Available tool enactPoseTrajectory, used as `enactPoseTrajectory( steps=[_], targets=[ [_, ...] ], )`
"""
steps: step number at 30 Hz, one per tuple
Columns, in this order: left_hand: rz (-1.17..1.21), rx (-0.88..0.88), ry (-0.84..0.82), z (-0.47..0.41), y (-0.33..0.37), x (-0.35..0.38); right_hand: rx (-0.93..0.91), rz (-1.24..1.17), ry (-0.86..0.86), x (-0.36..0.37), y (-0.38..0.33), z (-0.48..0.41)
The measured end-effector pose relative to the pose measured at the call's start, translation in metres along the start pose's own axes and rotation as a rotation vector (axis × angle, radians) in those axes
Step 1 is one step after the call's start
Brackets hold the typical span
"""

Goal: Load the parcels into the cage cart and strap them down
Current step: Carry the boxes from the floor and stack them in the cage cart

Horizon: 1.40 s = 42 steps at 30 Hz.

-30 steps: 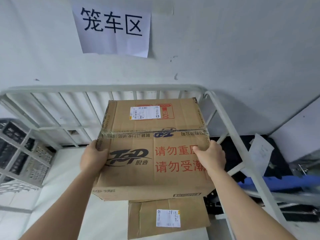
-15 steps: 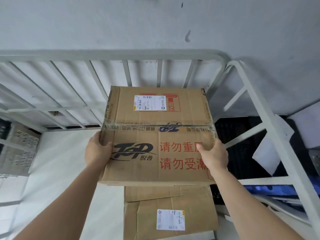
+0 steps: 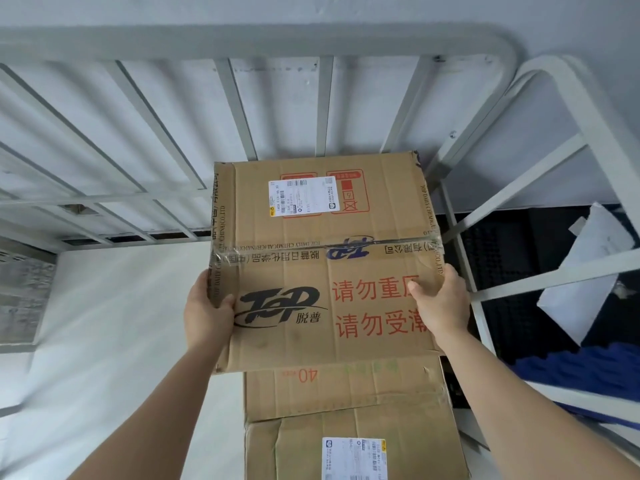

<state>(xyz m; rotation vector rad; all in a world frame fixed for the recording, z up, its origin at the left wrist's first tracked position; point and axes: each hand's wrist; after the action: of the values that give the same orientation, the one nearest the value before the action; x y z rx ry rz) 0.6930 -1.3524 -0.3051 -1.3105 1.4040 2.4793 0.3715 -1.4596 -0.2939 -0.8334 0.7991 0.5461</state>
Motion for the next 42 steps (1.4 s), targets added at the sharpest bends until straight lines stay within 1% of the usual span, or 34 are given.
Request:
enactPoseTrajectory(
  steps=[6,11,15,19,22,24,28,31,33,35,39,42],
  targets=[
    [0.012,-0.012,0.016,-0.004,0.0,0.009,-0.011,0.005,0.024,0.006,-0.002,-0.013],
    [-0.016,0.008,-0.043,-0.002,0.0,0.005,-0.022,0.017,0.021,0.005,0.002,-0.011],
    [0.057,-0.016,-0.131,0.002,0.003,0.001,-0.03,0.236,0.038,0.002,0.0,0.0],
    [0.049,-0.022,-0.167,-0.001,0.006,-0.001,-0.045,0.41,-0.101,0.004,-0.002,0.009],
    [-0.028,-0.025,-0.18,-0.003,0.011,-0.002,-0.033,0.455,-0.152,-0.002,-0.007,0.008],
    [-0.112,-0.033,-0.218,-0.004,0.014,-0.006,-0.037,0.491,-0.164,-0.006,-0.01,0.009],
    [-0.403,0.009,-0.314,0.001,0.024,-0.016,-0.141,0.532,-0.155,-0.014,-0.013,0.019],
    [-0.579,0.097,-0.359,0.016,0.041,-0.022,-0.253,0.574,-0.186,-0.02,-0.017,0.033],
    [-0.648,0.169,-0.379,0.027,0.054,-0.027,-0.318,0.604,-0.192,-0.025,-0.02,0.043],
    [-0.71,0.227,-0.398,0.037,0.067,-0.033,-0.366,0.575,-0.202,-0.032,-0.023,0.055],
    [-0.787,0.339,-0.4,0.057,0.09,-0.05,-0.474,0.567,-0.186,-0.059,-0.03,0.082],
    [-0.824,0.443,-0.373,0.074,0.113,-0.065,-0.514,0.58,-0.173,-0.087,-0.037,0.109]
  ],
)
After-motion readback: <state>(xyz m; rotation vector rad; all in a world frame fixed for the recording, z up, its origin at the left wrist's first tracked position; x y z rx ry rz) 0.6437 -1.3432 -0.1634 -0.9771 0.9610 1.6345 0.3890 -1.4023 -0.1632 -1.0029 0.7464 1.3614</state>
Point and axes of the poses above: each hand's wrist, its own z-axis away from the middle knuckle, its own x-axis out of the palm, y = z × x, and after that the axes turned 7 degrees about x, right-handed
